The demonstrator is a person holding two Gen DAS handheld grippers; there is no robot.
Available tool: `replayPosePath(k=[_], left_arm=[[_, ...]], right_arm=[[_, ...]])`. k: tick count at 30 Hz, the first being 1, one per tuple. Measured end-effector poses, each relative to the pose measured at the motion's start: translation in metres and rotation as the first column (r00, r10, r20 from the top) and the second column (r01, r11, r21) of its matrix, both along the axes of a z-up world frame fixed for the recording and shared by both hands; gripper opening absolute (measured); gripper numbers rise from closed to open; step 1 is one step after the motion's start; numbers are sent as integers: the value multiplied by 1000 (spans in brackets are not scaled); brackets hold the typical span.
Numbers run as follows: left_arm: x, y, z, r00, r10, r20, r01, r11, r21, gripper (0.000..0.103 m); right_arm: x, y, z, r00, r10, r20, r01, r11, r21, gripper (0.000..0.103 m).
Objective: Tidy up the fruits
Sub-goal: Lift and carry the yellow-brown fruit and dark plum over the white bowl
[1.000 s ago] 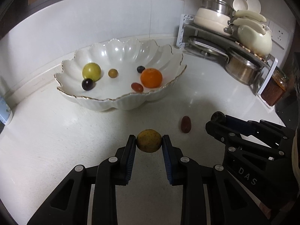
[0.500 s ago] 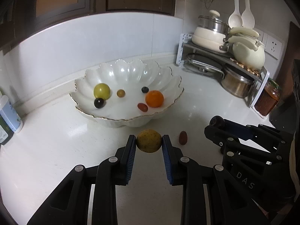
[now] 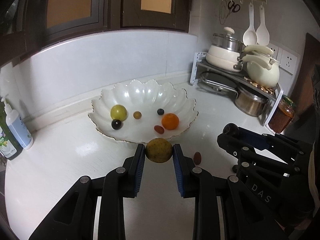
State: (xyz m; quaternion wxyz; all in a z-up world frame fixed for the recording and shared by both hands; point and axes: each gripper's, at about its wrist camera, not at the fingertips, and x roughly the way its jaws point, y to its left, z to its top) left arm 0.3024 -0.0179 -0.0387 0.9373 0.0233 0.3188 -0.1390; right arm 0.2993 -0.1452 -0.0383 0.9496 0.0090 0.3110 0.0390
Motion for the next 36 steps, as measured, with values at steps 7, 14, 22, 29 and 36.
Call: replayPosePath(k=[7, 14, 22, 29, 36], left_arm=[[-2, 10, 11, 999, 11, 36, -11, 1000, 10, 29], [-1, 19, 19, 998, 24, 65, -25, 1000, 14, 29], [9, 27, 29, 996, 28, 88, -29, 999, 12, 29], [28, 31, 34, 994, 44, 96, -46, 999, 22, 29], [46, 32, 38, 994, 49, 98, -53, 998, 31, 29]], right_arm=[[2, 10, 10, 1000, 10, 21, -10, 1000, 2, 31], [6, 20, 18, 999, 16, 45, -16, 1000, -2, 31], [17, 27, 28, 997, 9, 71, -9, 1000, -2, 31], [31, 31, 33, 997, -5, 79, 6, 1000, -4, 31], [50, 32, 32, 998, 2, 64, -2, 1000, -12, 31]])
